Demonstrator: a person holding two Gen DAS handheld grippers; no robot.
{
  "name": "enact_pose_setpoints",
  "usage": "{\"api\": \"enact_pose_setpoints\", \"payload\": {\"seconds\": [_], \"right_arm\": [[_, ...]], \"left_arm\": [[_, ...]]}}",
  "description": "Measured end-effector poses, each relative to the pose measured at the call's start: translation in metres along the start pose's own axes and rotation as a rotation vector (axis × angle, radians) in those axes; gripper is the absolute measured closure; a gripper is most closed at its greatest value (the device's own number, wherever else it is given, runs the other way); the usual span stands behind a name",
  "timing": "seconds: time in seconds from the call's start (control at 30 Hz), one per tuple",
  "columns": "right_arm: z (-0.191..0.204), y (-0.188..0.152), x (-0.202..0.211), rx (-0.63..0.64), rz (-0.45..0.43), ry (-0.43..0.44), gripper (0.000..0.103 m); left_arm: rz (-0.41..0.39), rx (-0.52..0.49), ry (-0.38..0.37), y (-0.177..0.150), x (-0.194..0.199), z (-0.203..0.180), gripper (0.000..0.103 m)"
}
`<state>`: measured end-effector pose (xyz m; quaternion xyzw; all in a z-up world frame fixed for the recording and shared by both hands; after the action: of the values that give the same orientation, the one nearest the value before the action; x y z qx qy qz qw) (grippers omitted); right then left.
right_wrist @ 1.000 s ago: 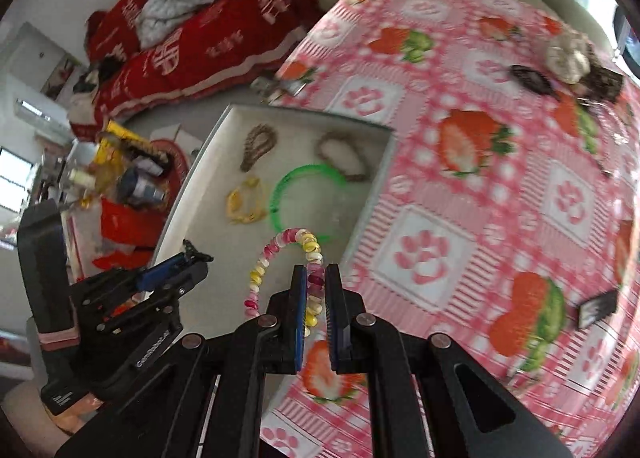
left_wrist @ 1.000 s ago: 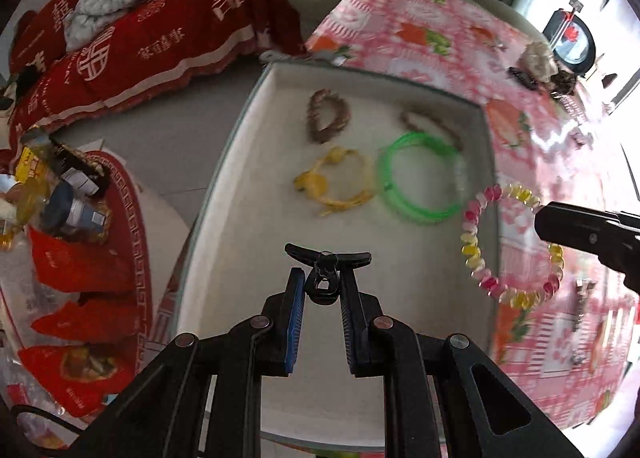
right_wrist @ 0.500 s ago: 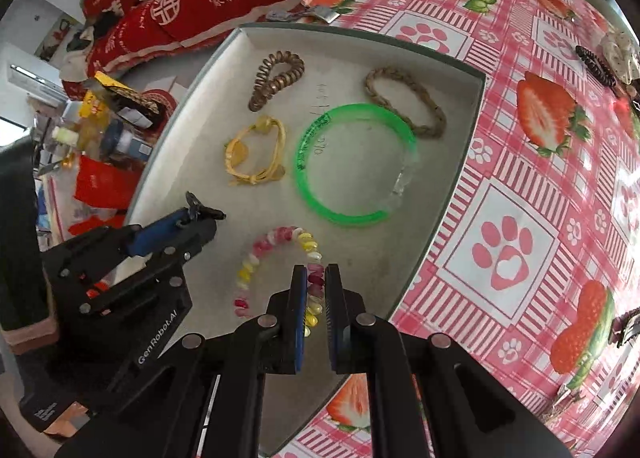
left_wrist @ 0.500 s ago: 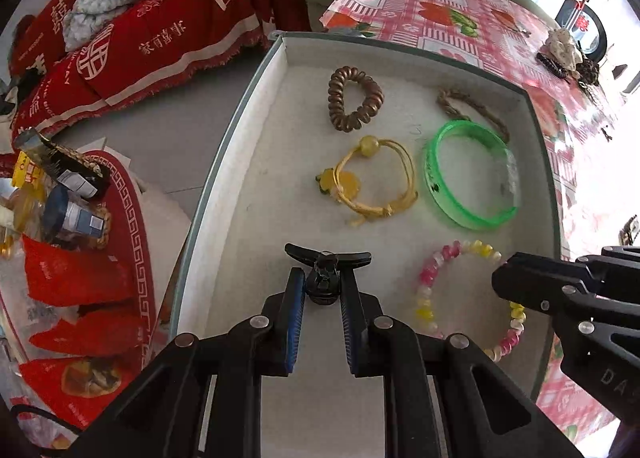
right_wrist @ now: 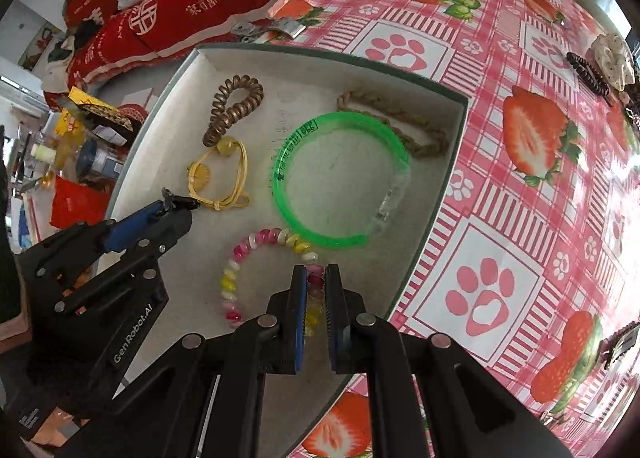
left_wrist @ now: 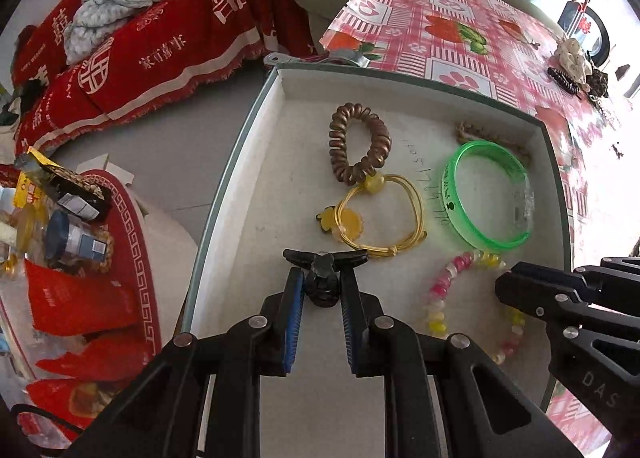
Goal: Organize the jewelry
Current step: 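Open the left gripper to drop the claw clip while the right releases the beaded bracelet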
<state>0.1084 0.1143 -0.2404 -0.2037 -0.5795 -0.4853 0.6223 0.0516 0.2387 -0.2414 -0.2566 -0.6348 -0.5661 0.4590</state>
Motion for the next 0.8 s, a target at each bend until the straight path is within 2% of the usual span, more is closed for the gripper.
{"api": "enact_pose_setpoints", "payload": {"seconds": [0.4,0.47,0.5,0.6,0.67,0.8], "right_arm": [[0.007,0.000,0.005,0.019,-0.011,0.003,0.092],[0.009,0.003,0.011,0.028,-0.027,0.006,0.091],[0.010,0.004,0.014,0.028,-0.034,0.010,0.086],[0.010,0.010,0.026,0.015,-0.060,0.019,0.064],[0.010,0.014,0.036,0.007,-0.087,0.023,0.063],[0.003,0.018,0.057,-0.018,-0.137,0.019,0.061]], "left_arm": [[0.021,0.008,0.016,-0.005,0.008,0.005,0.078],[0.019,0.006,0.017,-0.005,0.009,0.006,0.078],[0.020,0.005,0.017,-0.006,0.010,0.006,0.077],[0.006,0.012,0.027,-0.006,0.015,0.008,0.000],[-0.045,0.019,0.035,-0.002,0.025,0.009,0.000],[-0.032,0.008,0.034,-0.001,0.027,0.006,0.000]]}}
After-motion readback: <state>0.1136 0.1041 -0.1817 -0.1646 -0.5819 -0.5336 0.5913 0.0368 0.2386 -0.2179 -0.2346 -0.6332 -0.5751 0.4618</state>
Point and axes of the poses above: each gripper's, at about its wrist camera, not at the fingertips, and x roughly against the way its jaws point, z to its left, y to its top, the point moved 4 cm from there along -x, roughly the way its jaws point, and after that the axes turned 11 degrees about -z, right-handed, at the moved point
